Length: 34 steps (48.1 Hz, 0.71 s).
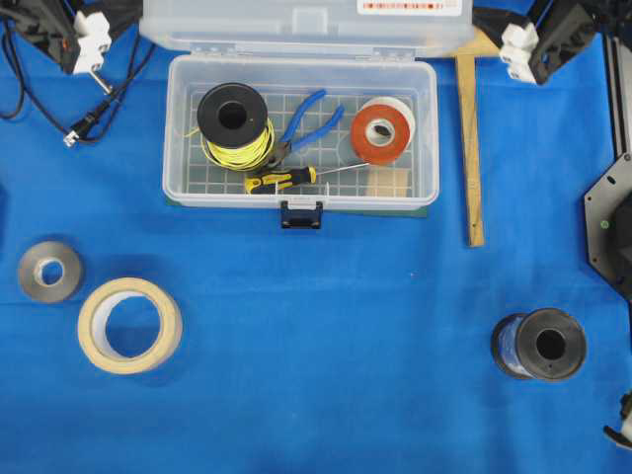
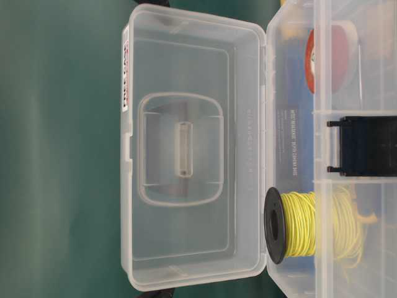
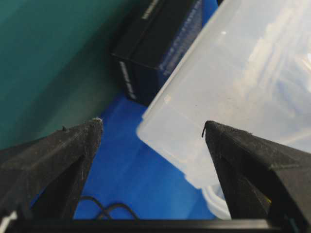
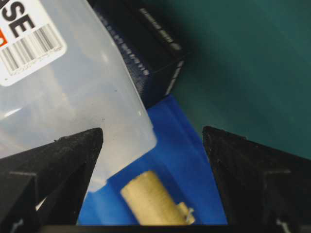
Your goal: Open the tool box with both arms.
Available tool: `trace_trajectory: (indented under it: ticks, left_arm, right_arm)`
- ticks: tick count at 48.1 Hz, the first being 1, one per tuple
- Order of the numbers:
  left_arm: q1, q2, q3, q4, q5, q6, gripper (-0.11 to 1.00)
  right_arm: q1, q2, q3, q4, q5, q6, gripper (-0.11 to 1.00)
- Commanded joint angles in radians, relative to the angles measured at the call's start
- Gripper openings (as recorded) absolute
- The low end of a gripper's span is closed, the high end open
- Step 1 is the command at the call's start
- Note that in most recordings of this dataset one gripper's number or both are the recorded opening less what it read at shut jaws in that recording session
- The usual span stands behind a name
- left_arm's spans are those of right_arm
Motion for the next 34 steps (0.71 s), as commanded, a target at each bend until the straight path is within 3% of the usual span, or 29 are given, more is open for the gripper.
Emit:
trace_trajectory:
  ticks: [1,16,34]
  left_arm:
    - [0.003,-0.002,-0.038,-0.002,-0.018,0.002,0.92]
    - [0.046,0.064,-0.077,-0.002,-0.028,0.052,0.92]
    - [0.095,0.132,-0.106,-0.002,-0.028,0.06,0.92]
  right_arm:
    - [-0.006,0.017,-0.041,-0.003,-0.028,-0.002,0.84]
    - [-0.057,0.074,-0.072,-0.015,-0.032,-0.002,0.84]
    - [-0.118,0.138,-0.115,-0.034,-0.034,-0.002,0.84]
